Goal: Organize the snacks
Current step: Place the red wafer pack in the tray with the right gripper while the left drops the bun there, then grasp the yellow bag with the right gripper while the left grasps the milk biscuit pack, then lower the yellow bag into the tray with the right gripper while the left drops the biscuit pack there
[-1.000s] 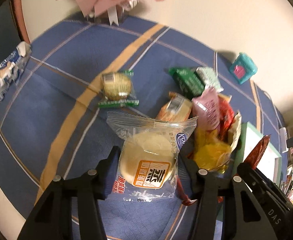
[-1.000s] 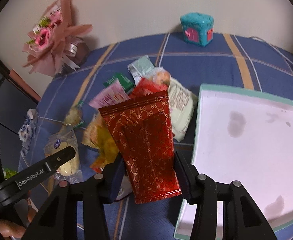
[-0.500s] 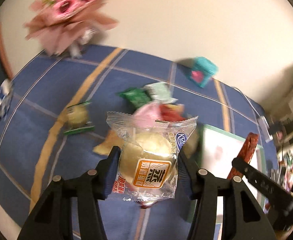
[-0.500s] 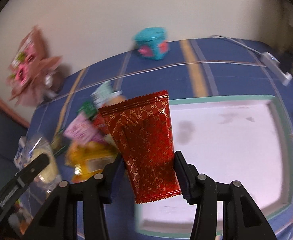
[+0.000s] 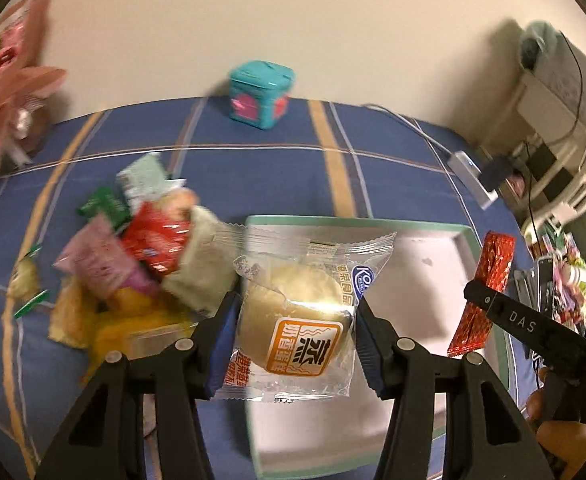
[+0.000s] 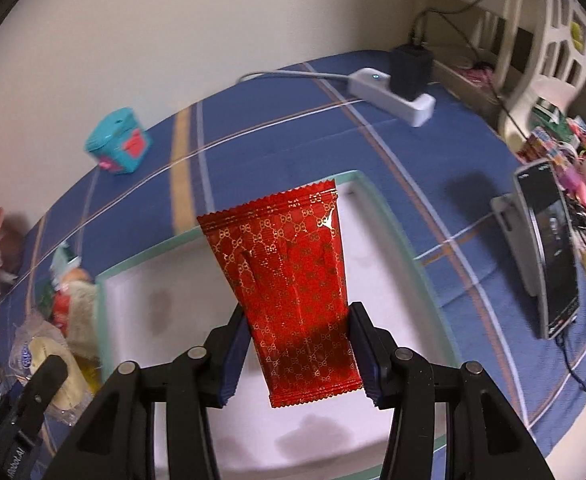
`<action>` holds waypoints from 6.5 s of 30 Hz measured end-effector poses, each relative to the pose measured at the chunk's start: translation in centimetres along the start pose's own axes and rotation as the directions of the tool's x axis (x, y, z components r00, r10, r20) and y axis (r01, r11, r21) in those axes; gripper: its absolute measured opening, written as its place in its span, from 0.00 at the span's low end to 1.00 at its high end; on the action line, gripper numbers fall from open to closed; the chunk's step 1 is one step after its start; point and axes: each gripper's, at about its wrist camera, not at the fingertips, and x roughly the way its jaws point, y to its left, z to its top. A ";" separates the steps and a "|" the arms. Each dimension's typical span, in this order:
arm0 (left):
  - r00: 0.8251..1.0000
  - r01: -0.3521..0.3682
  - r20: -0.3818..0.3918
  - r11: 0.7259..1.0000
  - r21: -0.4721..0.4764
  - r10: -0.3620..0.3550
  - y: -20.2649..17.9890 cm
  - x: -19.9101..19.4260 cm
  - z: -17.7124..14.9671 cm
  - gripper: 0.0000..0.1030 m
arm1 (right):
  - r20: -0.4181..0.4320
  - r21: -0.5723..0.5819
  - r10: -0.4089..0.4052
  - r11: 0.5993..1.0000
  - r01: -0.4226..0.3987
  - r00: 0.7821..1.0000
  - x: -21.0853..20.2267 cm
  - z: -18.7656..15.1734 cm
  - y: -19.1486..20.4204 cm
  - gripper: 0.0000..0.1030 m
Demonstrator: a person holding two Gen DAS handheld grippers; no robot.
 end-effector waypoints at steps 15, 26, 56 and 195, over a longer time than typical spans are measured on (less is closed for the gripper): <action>0.996 0.024 -0.091 1.000 0.015 -0.022 -1.6 5.0 -0.4 0.66 | -0.017 -0.008 -0.012 1.000 0.012 1.000 2.1 0.0 -0.7 0.50; 0.994 -0.029 -0.111 0.998 -0.047 0.024 0.2 2.8 -0.3 0.72 | -0.040 -0.044 -0.038 0.998 0.036 0.998 1.4 -0.3 0.0 0.54; 0.895 -0.446 -0.098 0.858 -0.255 0.436 16.1 -3.4 -2.7 0.99 | -0.024 -0.168 0.036 0.985 -0.040 0.999 -0.6 -2.4 6.4 1.00; 0.982 0.001 -0.188 0.999 0.047 0.008 -3.4 2.2 -4.8 0.43 | -0.074 -0.014 -0.009 1.000 0.008 0.997 -1.0 -3.0 -0.5 0.79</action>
